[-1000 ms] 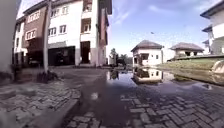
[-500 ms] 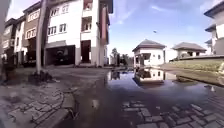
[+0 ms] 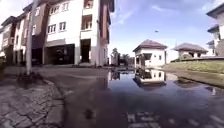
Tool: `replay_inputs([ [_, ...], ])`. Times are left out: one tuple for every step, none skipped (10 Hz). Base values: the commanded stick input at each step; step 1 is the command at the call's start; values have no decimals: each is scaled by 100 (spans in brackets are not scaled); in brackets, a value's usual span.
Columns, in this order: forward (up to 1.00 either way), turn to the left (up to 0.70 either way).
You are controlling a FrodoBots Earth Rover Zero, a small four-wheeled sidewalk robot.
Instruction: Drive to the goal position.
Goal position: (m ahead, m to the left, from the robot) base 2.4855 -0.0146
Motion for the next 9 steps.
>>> replay_inputs([
  [69, 3],
  [69, 3],
  [69, 3],
  [69, 3],
  [69, 5],
  [69, 12],
  [69, 30],
  [69, 35],
  [69, 35],
])
